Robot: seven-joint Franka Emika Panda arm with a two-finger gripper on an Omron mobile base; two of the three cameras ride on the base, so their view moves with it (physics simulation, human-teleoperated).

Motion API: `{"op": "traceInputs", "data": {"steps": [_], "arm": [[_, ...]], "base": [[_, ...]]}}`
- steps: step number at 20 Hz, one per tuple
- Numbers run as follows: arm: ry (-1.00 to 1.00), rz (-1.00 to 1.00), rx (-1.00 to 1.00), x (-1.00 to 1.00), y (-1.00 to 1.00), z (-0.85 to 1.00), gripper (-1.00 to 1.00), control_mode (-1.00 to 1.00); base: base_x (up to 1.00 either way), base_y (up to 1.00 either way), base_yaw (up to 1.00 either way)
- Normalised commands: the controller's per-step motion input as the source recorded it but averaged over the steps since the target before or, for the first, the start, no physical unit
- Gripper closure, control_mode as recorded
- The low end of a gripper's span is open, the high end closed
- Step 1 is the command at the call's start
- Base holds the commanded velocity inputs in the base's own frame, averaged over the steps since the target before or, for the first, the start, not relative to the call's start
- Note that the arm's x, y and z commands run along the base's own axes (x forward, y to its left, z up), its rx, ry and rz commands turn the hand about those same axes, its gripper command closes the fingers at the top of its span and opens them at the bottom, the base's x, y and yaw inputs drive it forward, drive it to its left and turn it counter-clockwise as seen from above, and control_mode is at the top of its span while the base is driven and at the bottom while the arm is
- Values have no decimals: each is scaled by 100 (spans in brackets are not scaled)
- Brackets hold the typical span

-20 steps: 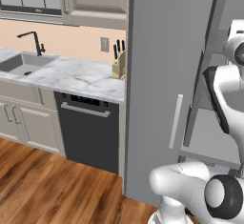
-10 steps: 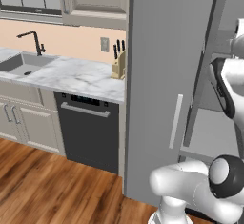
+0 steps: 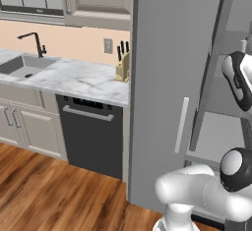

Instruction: The ice cube tray has been filled with water. Take the tray and place it in the freezer to make ice. Close the freezer door after placing the tray.

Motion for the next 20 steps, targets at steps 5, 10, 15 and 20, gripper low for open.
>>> {"op": "traceInputs", "data": {"steps": [5, 10, 15, 20], "arm": [[7, 8, 0, 30, -16, 0, 100, -100], [13, 7, 0, 42, -12, 0, 100, -100], [8, 7, 0, 32, -32, -4, 100, -100], [1, 10, 0, 26, -40, -19, 100, -100]], "base": [[0, 0, 0], [0, 0, 0], [0, 0, 0], [0, 0, 0]]}}
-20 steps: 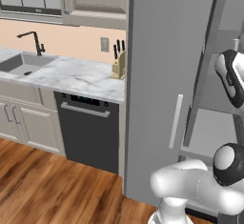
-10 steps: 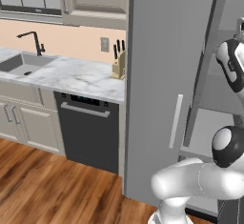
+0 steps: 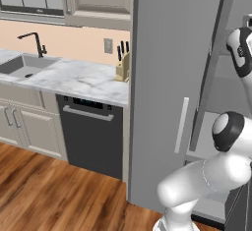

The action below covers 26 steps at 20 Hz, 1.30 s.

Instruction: The ice cube tray has been filled with water. Take the tray and place it in the freezer to make ice. Close the freezer door after placing the tray.

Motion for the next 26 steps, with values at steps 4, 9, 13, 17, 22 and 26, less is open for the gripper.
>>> {"op": "traceInputs", "data": {"steps": [4, 9, 13, 17, 22, 26], "arm": [[0, 8, 0, 28, -32, -38, 100, -100], [0, 2, 0, 37, -20, -43, -100, -100], [1, 0, 0, 15, -19, -23, -100, -100], [9, 0, 0, 11, -22, 0, -100, -100], [10, 0, 0, 19, -7, 0, -100, -100], [4, 0, 0, -15, -1, 0, -100, -100]], "base": [[0, 0, 0], [0, 0, 0], [0, 0, 0], [0, 0, 0], [0, 0, 0], [0, 0, 0]]}}
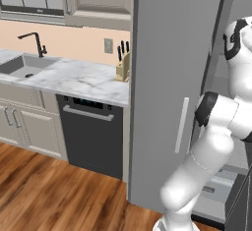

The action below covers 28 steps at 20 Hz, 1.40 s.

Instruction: The ice cube tray has been filled with water. Take the tray and place it in the freezer to make ice. Close the freezer door after placing the tray.

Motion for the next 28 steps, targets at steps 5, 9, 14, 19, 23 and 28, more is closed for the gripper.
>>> {"op": "traceInputs", "data": {"steps": [5, 9, 14, 19, 23, 28], "arm": [[-1, 0, -5, -95, 18, -24, -100, -100], [5, -10, -8, -66, 55, -24, -100, -100], [7, -24, -12, -74, 79, -37, -100, -100], [-2, -36, -9, -100, 62, -23, -100, -100], [-4, -43, -3, -100, 41, -5, -100, -100], [-7, -47, 0, -100, 27, -4, -100, -100]], "base": [[0, 0, 0], [0, 0, 0], [0, 0, 0], [0, 0, 0], [0, 0, 0], [0, 0, 0]]}}
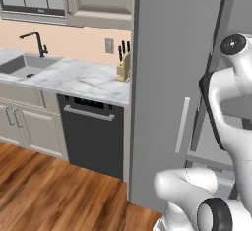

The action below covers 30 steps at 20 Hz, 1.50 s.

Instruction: The ice cube tray has been filled with water. Take the tray and place it in the freezer to make ice. Close the freezer door after placing the tray.

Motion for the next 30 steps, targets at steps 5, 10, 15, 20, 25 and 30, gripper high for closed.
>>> {"op": "traceInputs", "data": {"steps": [5, 10, 15, 20, 25, 30], "arm": [[-11, -44, 0, -75, 18, -3, -100, -100], [-5, -36, 0, -29, 20, 0, -100, -100], [0, -11, 0, 0, 8, 0, -100, -100], [4, 0, 0, 0, 2, 0, -100, -100], [1, 0, 0, -1, 1, -2, -100, 100], [0, 0, 0, 0, 0, 0, -100, 100]], "base": [[0, 0, 0], [0, 0, 0], [0, 0, 0], [0, 0, 0], [-18, 11, -10], [-34, 31, -29]]}}
